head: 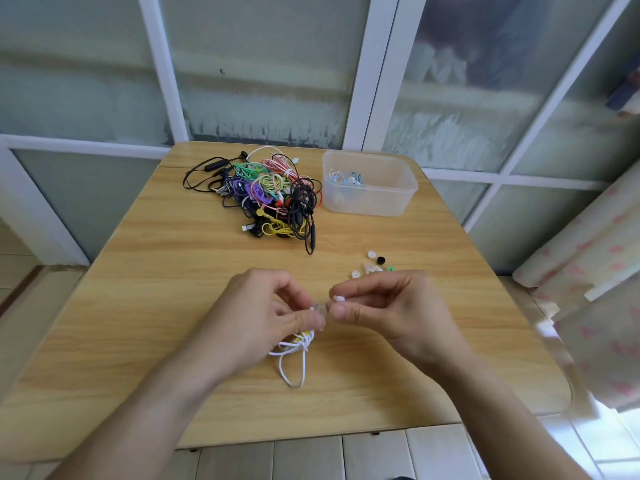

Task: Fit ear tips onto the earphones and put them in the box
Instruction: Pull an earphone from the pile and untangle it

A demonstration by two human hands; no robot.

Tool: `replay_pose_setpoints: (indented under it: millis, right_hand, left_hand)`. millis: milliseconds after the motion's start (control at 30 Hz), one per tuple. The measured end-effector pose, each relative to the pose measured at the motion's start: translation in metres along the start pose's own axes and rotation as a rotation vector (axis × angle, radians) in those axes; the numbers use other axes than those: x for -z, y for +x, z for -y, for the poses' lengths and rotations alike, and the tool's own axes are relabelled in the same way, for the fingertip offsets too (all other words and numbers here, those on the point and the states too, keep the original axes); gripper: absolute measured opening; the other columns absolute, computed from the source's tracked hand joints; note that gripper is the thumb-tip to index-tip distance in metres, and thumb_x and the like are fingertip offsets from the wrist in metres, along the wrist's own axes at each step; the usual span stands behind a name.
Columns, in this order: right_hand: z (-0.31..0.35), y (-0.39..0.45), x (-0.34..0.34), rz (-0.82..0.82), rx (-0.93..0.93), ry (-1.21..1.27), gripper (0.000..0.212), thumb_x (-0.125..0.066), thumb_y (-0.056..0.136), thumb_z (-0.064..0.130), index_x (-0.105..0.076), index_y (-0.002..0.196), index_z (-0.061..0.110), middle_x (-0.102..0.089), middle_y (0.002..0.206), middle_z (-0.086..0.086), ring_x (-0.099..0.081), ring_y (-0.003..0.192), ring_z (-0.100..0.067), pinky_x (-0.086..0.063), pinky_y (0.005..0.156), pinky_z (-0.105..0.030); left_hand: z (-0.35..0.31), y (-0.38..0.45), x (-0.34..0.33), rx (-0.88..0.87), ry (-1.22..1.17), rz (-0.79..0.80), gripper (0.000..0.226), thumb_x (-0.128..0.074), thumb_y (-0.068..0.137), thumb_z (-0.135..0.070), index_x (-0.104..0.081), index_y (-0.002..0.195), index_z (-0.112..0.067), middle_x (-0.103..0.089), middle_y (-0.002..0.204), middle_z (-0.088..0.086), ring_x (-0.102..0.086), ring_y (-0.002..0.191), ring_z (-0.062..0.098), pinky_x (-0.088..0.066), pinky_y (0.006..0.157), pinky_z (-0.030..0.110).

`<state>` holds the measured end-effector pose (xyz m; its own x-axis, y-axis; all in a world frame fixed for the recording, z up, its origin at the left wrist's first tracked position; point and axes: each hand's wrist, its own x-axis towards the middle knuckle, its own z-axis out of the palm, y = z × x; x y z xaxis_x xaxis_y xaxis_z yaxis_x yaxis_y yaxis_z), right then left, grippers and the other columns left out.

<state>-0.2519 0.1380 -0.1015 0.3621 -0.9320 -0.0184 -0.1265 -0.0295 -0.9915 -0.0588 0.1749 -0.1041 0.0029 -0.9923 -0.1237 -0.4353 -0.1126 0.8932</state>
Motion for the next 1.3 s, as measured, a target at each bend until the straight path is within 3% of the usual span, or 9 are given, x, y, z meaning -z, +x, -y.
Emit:
replay_pose_setpoints:
  millis: [100, 233, 433, 567, 667, 833, 1000, 1133, 1300]
  right_hand:
    - [-0.004, 0.0, 0.001, 0.111, -0.08, 0.047, 0.035, -0.081, 0.07, 0.011, -0.071, 0.102, 0.002, -0.076, 0.094, -0.014, -0.073, 0.092, -0.026, -0.056, 0.089, -0.035]
    - [-0.007, 0.002, 0.001, 0.129, -0.074, 0.051, 0.016, -0.069, 0.085, -0.002, -0.069, 0.101, -0.005, -0.075, 0.09, -0.019, -0.073, 0.085, -0.03, -0.059, 0.08, -0.033]
    - [-0.008, 0.004, -0.003, 0.082, -0.032, 0.0, 0.009, -0.071, 0.085, -0.001, -0.07, 0.094, -0.001, -0.075, 0.083, -0.018, -0.073, 0.075, -0.028, -0.059, 0.069, -0.03]
    - [-0.006, 0.003, -0.003, 0.076, -0.01, 0.081, 0.016, -0.071, 0.084, 0.002, -0.068, 0.096, -0.007, -0.074, 0.083, -0.021, -0.073, 0.076, -0.027, -0.059, 0.069, -0.032]
    - [-0.005, 0.002, -0.003, 0.074, -0.007, 0.127, 0.022, -0.071, 0.082, 0.006, -0.066, 0.098, -0.008, -0.073, 0.084, -0.023, -0.073, 0.077, -0.03, -0.06, 0.071, -0.034]
    - [-0.005, 0.002, 0.0, 0.111, -0.013, 0.17, 0.02, -0.069, 0.082, 0.001, -0.065, 0.099, -0.009, -0.072, 0.085, -0.025, -0.072, 0.075, -0.03, -0.059, 0.071, -0.032]
    - [-0.003, 0.001, 0.001, 0.112, 0.01, 0.179, 0.023, -0.07, 0.081, 0.004, -0.066, 0.098, -0.009, -0.072, 0.085, -0.026, -0.071, 0.074, -0.031, -0.059, 0.069, -0.032]
    - [-0.003, 0.001, 0.0, 0.097, 0.012, 0.189, 0.023, -0.071, 0.079, 0.005, -0.066, 0.096, -0.008, -0.072, 0.084, -0.026, -0.071, 0.075, -0.032, -0.06, 0.07, -0.033]
    - [-0.003, 0.0, -0.002, 0.091, -0.002, 0.217, 0.021, -0.073, 0.075, 0.008, -0.069, 0.092, -0.003, -0.073, 0.085, -0.025, -0.071, 0.075, -0.031, -0.061, 0.071, -0.035]
  left_hand:
    - [0.0, 0.0, 0.003, -0.064, 0.082, -0.04, 0.014, -0.084, 0.072, -0.024, -0.07, 0.075, -0.024, -0.072, 0.065, -0.008, -0.07, 0.062, 0.01, -0.047, 0.054, 0.016]
    - [0.005, 0.001, 0.005, -0.167, 0.183, -0.102, 0.01, -0.081, 0.076, -0.024, -0.073, 0.074, -0.03, -0.069, 0.066, -0.017, -0.063, 0.059, 0.003, -0.05, 0.057, 0.018]
    - [0.004, 0.001, 0.0, -0.179, 0.037, -0.08, 0.015, -0.075, 0.082, -0.017, -0.076, 0.085, -0.032, -0.073, 0.077, -0.011, -0.067, 0.069, 0.01, -0.056, 0.066, 0.029]
    - [0.001, 0.0, -0.003, -0.171, -0.135, -0.083, 0.019, -0.081, 0.074, -0.012, -0.073, 0.086, -0.025, -0.074, 0.078, -0.005, -0.069, 0.072, 0.009, -0.052, 0.065, 0.023]
    - [0.0, 0.001, -0.004, -0.165, -0.257, -0.113, 0.027, -0.084, 0.063, -0.021, -0.073, 0.088, -0.019, -0.074, 0.079, 0.001, -0.07, 0.073, 0.012, -0.052, 0.066, 0.018]
    - [-0.003, -0.001, -0.005, -0.137, -0.37, -0.107, 0.034, -0.082, 0.058, -0.028, -0.074, 0.087, -0.013, -0.075, 0.076, 0.009, -0.073, 0.074, 0.024, -0.059, 0.07, 0.029]
    - [-0.004, -0.001, -0.003, -0.126, -0.423, -0.041, 0.026, -0.077, 0.066, -0.014, -0.075, 0.091, -0.008, -0.076, 0.082, 0.011, -0.074, 0.08, 0.025, -0.059, 0.076, 0.03]
    - [-0.005, 0.0, -0.002, -0.168, -0.416, -0.04, 0.02, -0.073, 0.073, 0.003, -0.075, 0.09, -0.006, -0.076, 0.089, 0.006, -0.073, 0.087, 0.019, -0.057, 0.077, 0.024]
    - [-0.006, -0.002, -0.002, -0.148, -0.4, -0.055, 0.02, -0.073, 0.074, 0.006, -0.076, 0.086, -0.009, -0.076, 0.084, 0.006, -0.074, 0.082, 0.018, -0.057, 0.074, 0.022]
